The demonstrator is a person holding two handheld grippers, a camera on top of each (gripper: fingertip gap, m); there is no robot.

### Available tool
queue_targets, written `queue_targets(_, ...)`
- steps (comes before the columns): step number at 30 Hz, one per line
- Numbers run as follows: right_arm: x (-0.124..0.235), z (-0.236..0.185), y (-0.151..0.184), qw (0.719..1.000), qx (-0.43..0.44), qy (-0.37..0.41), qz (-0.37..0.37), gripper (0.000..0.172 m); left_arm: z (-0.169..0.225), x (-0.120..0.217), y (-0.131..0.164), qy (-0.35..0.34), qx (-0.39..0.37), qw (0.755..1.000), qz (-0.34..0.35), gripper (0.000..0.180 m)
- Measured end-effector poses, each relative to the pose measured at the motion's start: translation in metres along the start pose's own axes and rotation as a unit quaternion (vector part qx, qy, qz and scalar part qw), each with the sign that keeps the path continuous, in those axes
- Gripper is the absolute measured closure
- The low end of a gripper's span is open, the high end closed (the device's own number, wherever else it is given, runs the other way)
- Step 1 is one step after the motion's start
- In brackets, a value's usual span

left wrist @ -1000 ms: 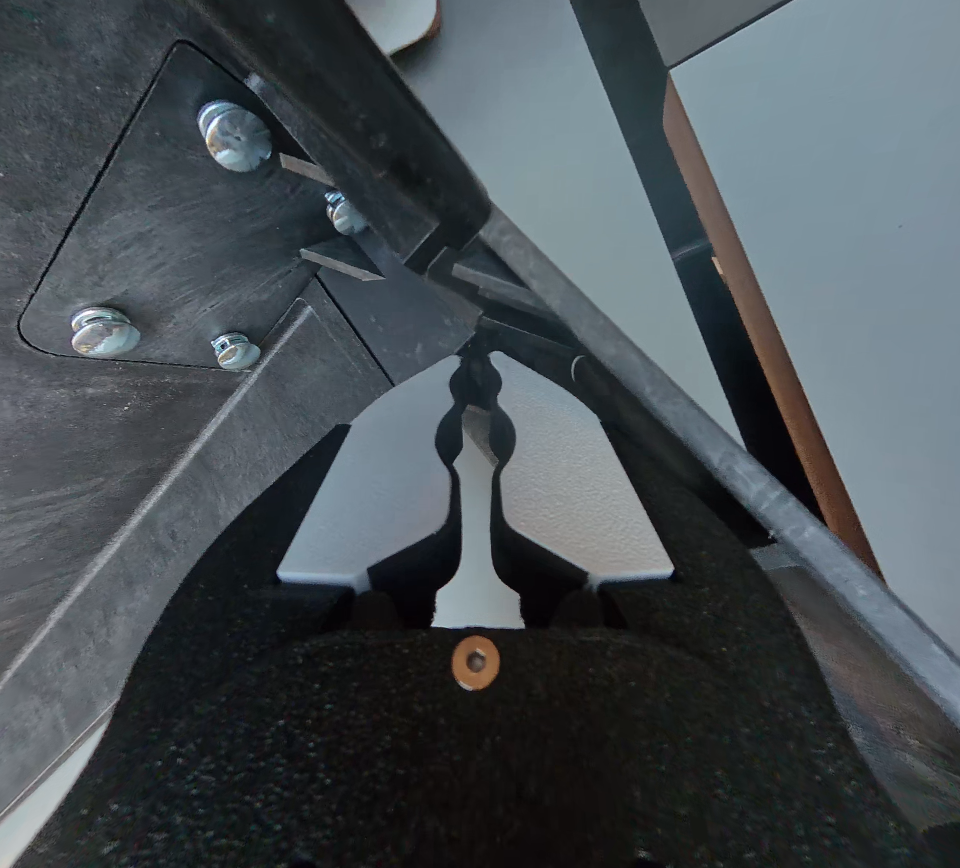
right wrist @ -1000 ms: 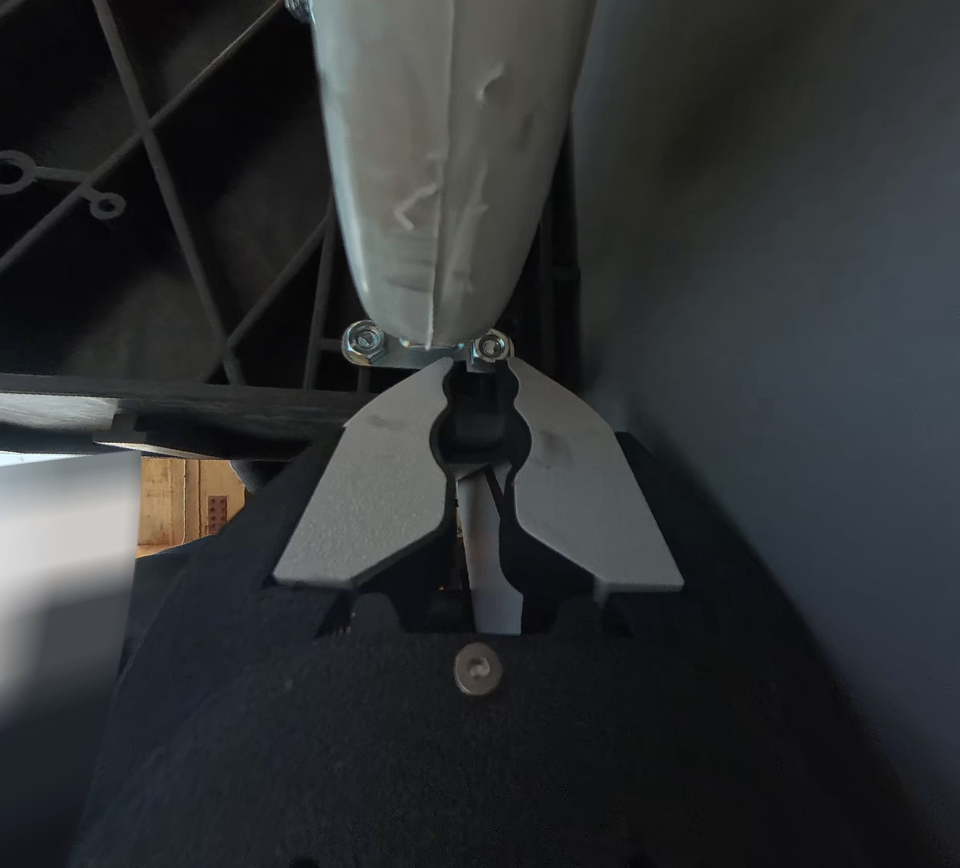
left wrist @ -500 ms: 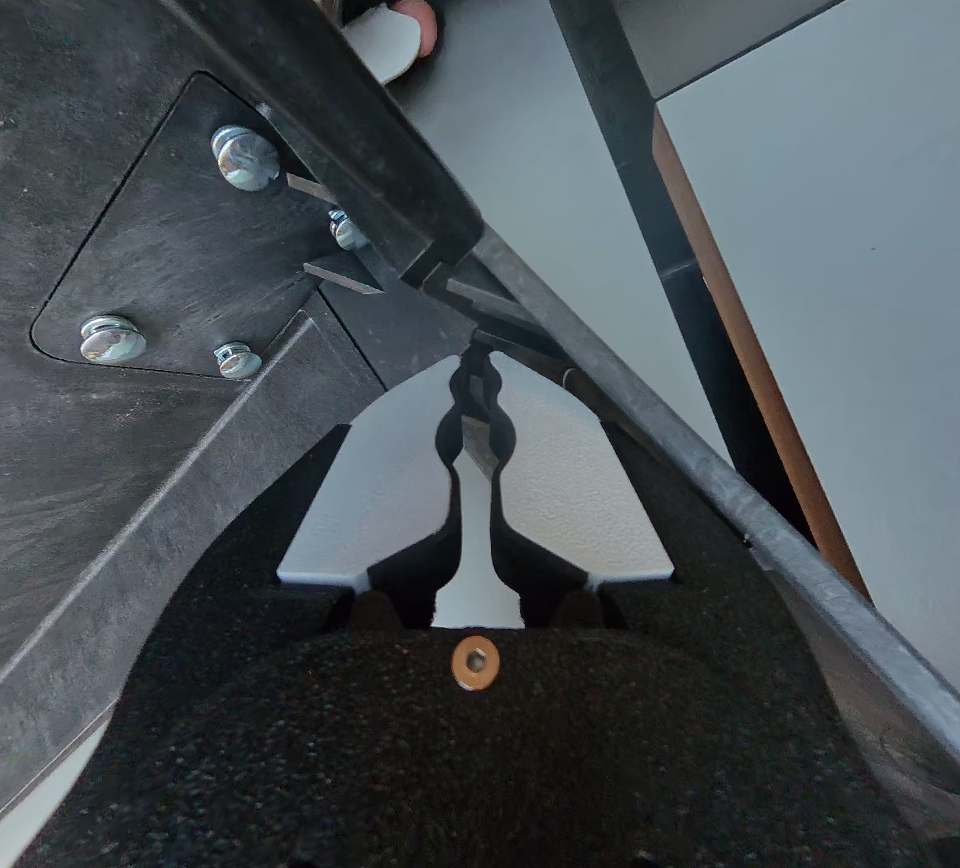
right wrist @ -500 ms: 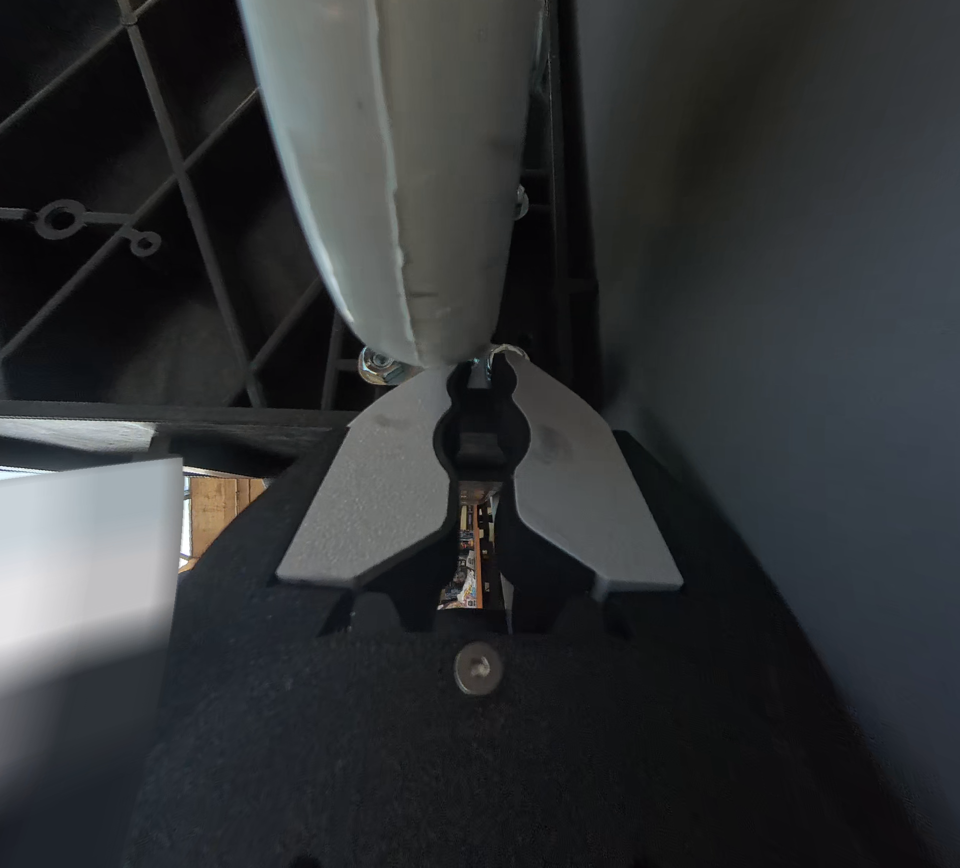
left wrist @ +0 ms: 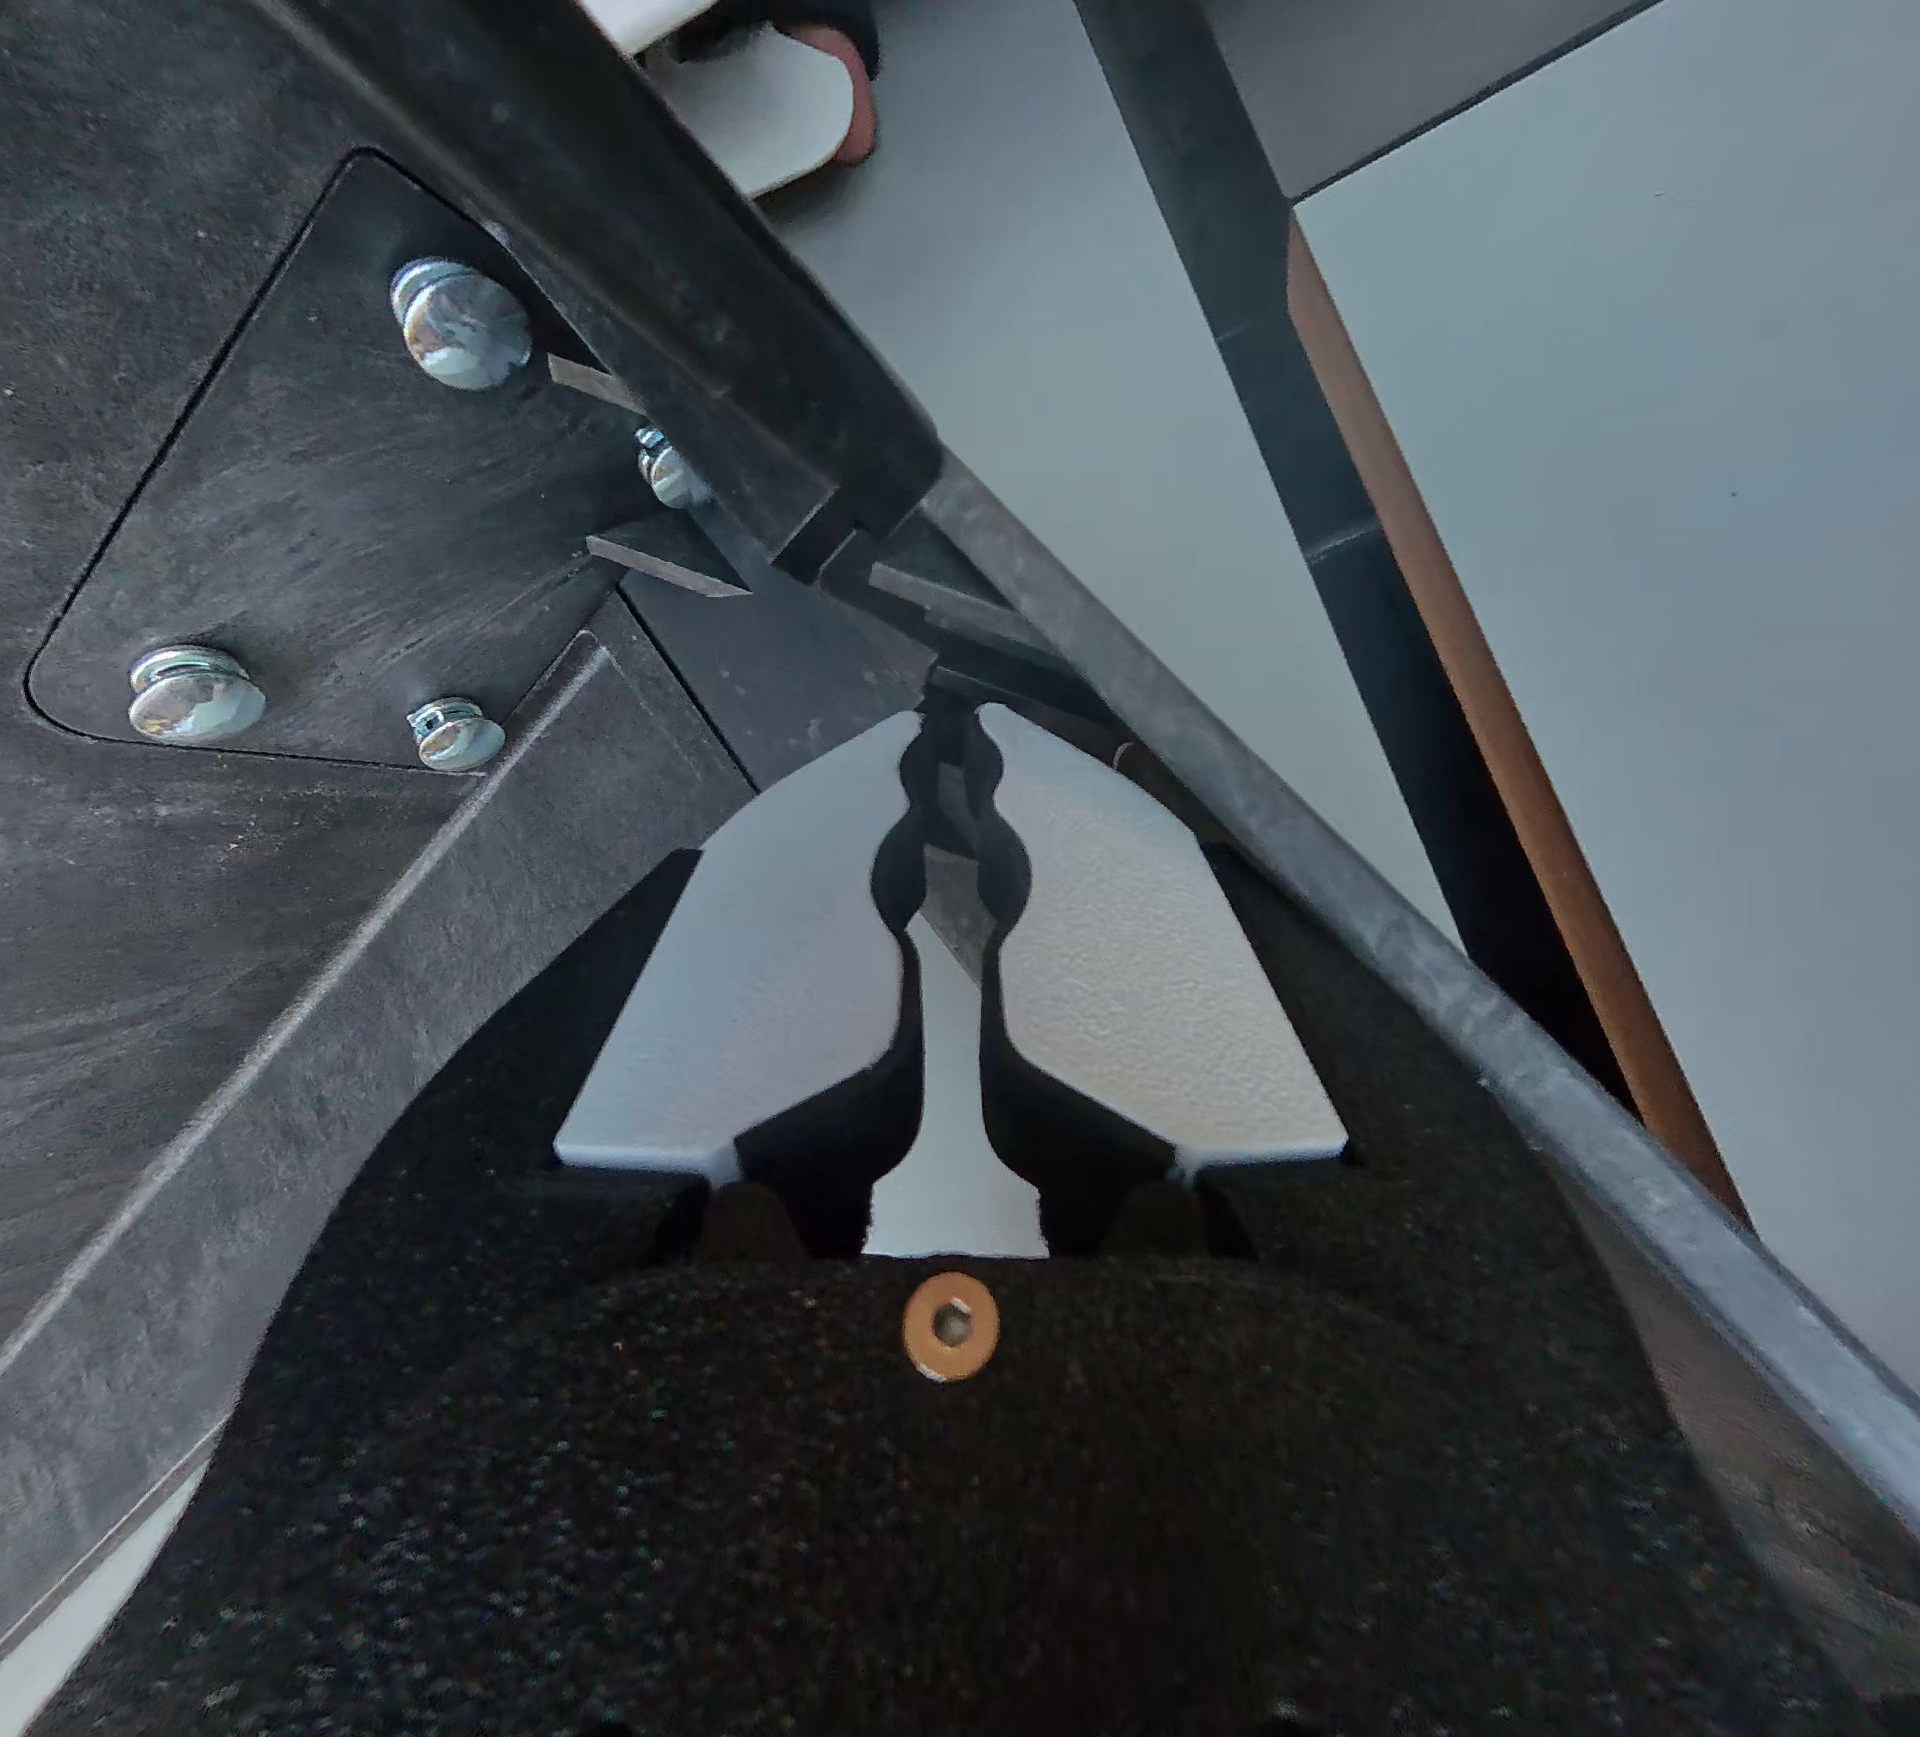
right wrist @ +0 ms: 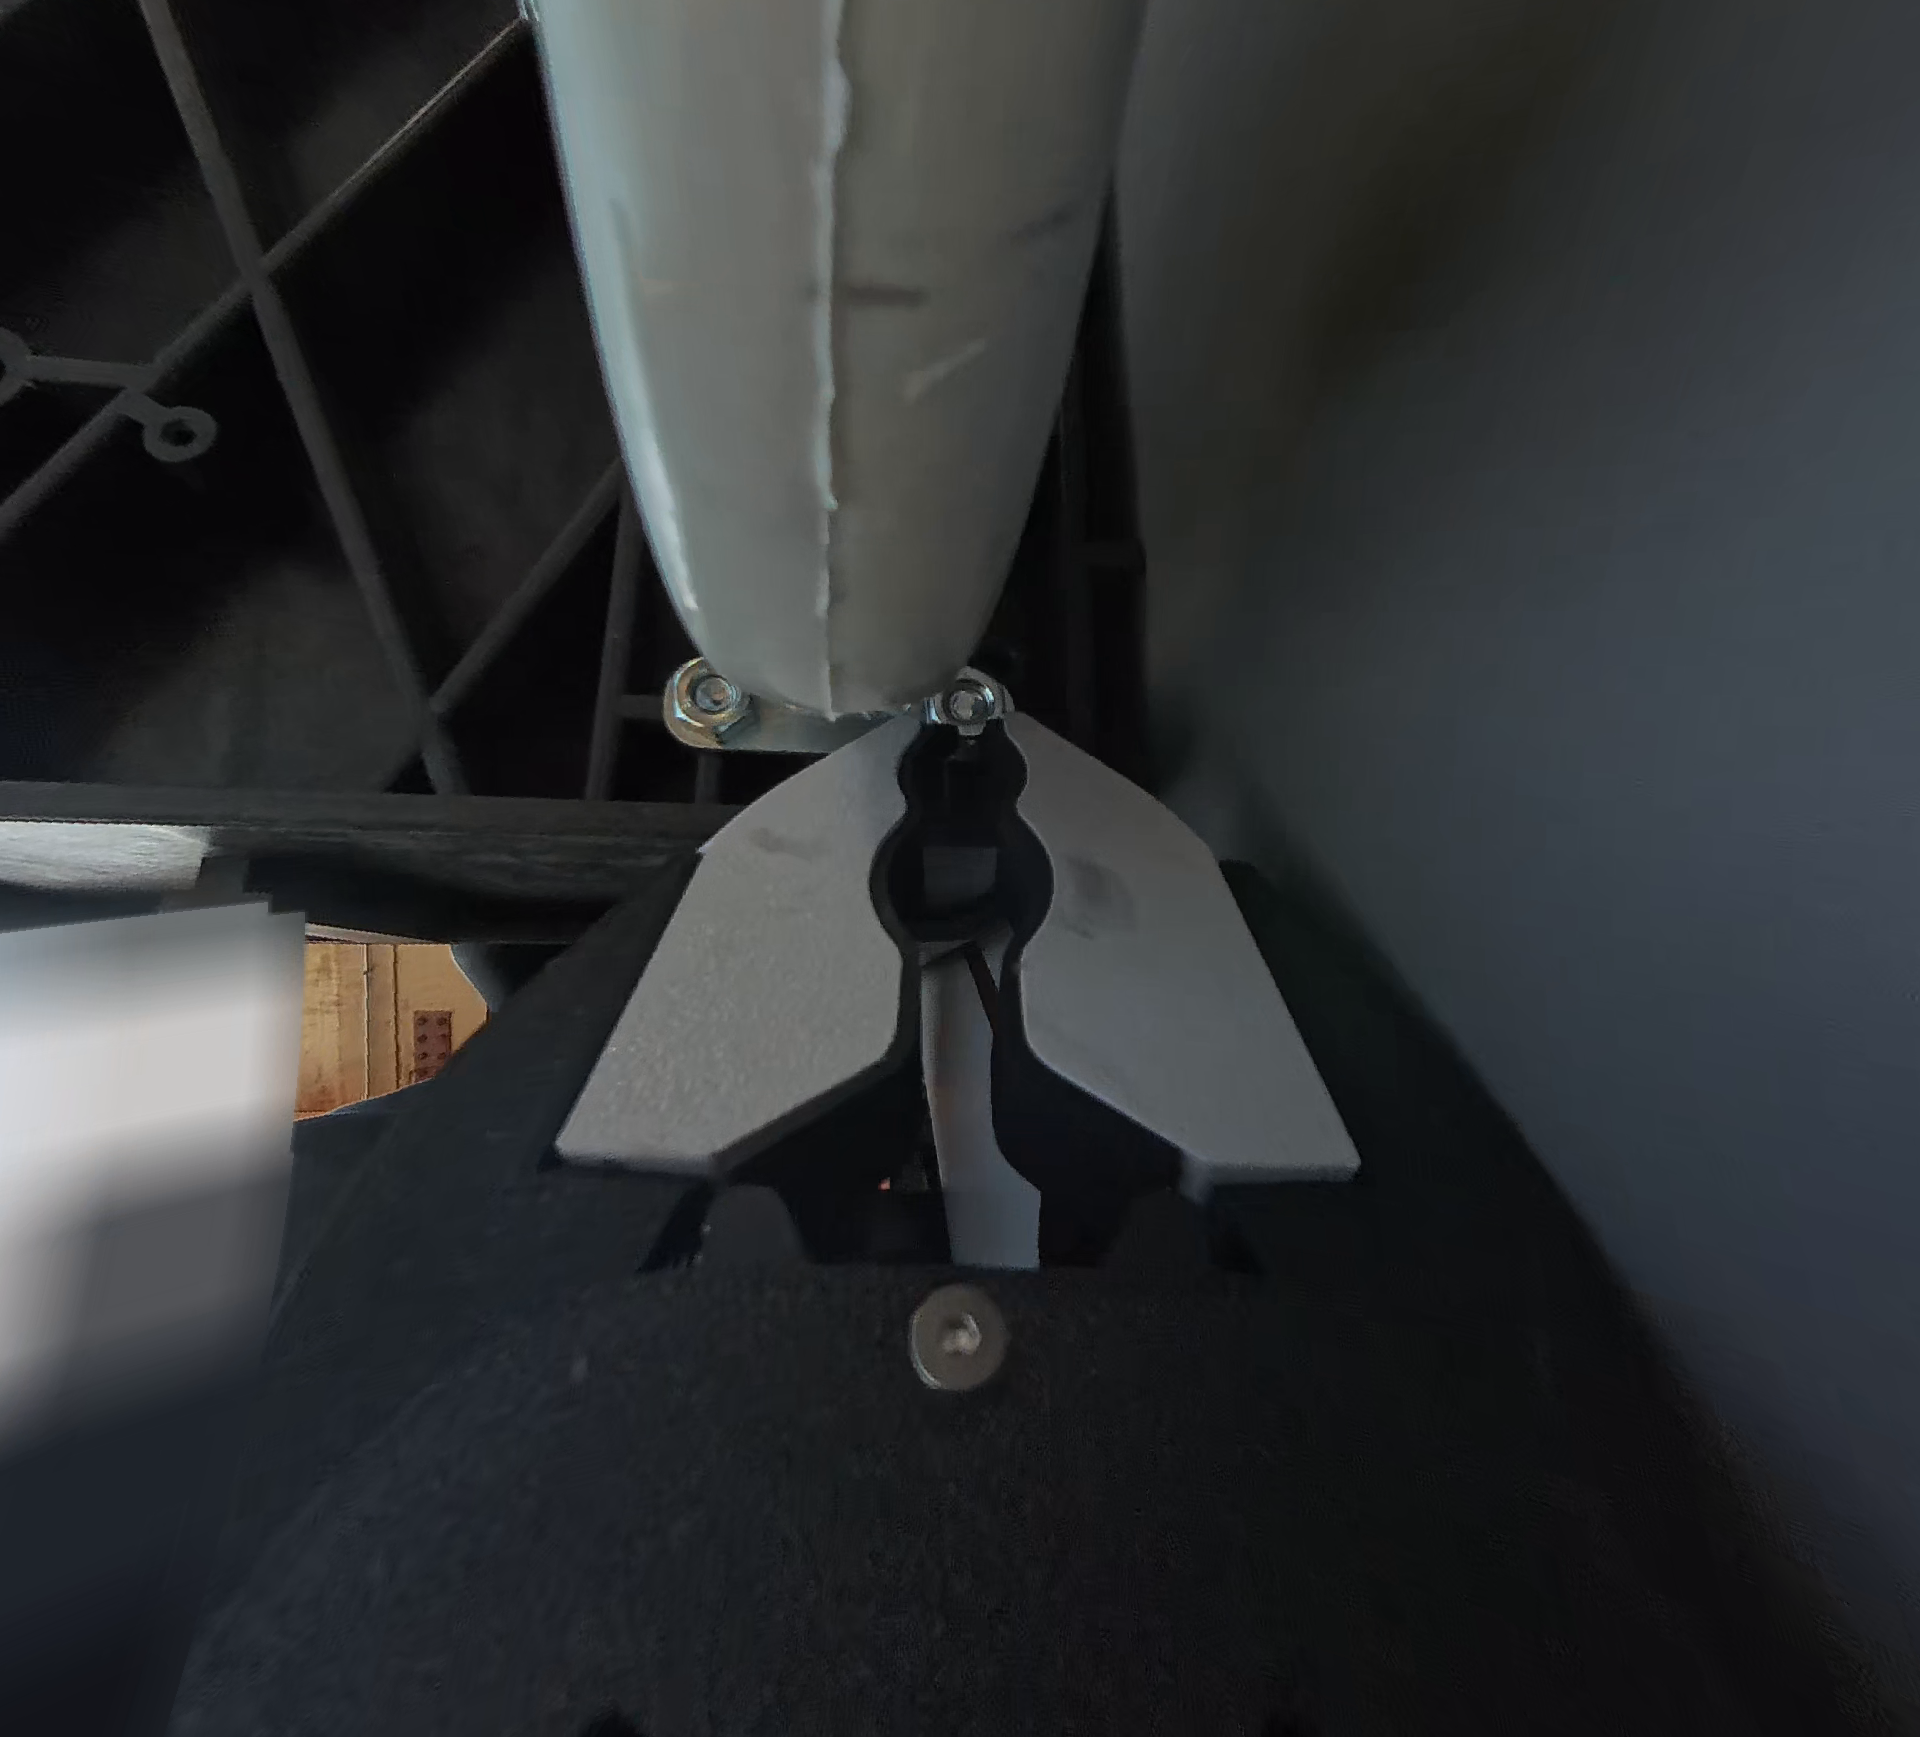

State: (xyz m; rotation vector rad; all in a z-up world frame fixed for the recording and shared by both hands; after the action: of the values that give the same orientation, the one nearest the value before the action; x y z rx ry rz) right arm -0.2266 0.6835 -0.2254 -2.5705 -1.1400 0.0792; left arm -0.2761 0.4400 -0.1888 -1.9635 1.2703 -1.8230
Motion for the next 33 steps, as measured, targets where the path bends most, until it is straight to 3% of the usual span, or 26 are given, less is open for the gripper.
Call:
queue_targets(5, 0.000, -0.002, 0.002, 1.000, -0.026, -0.015, 0.010, 0.155, 0.000, -0.001, 0.001, 0.000, 0.002, 1.000, 0.002, 0.176)
queue_targets(10, 0.006, -0.003, 0.000, 0.999, -0.014, -0.019, 0.034, 0.172, 0.000, -0.001, 0.001, 0.001, 0.001, 1.000, 0.001, 0.176)
queue_targets(14, 0.006, 0.000, -0.001, 0.999, 0.018, 0.043, 0.010, 0.162, 0.001, 0.000, 0.001, 0.000, -0.002, 1.000, 0.002, 0.176)
queue_targets(26, -0.001, -0.004, 0.002, 0.999, -0.036, -0.014, 0.020, 0.148, 0.000, 0.000, 0.001, 0.001, -0.003, 1.000, 0.007, 0.176)
queue_targets(29, 0.002, -0.004, 0.004, 0.999, -0.044, -0.022, 0.022, 0.153, 0.000, 0.000, 0.001, 0.001, -0.002, 1.000, 0.008, 0.177)
queue_targets(30, 0.003, -0.006, 0.004, 0.997, -0.045, -0.051, 0.031, 0.172, 0.000, 0.000, 0.002, 0.001, -0.001, 1.000, 0.008, 0.177)
queue_targets(31, 0.003, -0.011, 0.004, 0.993, -0.055, -0.096, 0.044, 0.172, 0.000, -0.001, 0.002, 0.001, -0.001, 1.000, 0.008, 0.177)
queue_targets(33, 0.002, -0.015, 0.004, 0.995, -0.037, -0.084, 0.041, 0.172, 0.000, -0.002, 0.002, 0.001, -0.003, 1.000, 0.003, 0.177)
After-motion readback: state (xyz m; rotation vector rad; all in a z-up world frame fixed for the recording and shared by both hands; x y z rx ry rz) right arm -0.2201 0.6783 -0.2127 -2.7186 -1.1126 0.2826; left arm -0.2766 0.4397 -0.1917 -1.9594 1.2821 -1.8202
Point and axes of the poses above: each gripper's, where its closed fingertips meet, x back along the fingers, y out of its underside, z = x × y across the jaws, the point moved 9 cm from there along x, back along the fingers, and after that the axes turned 13 degrees about x, right-handed, at the moved point
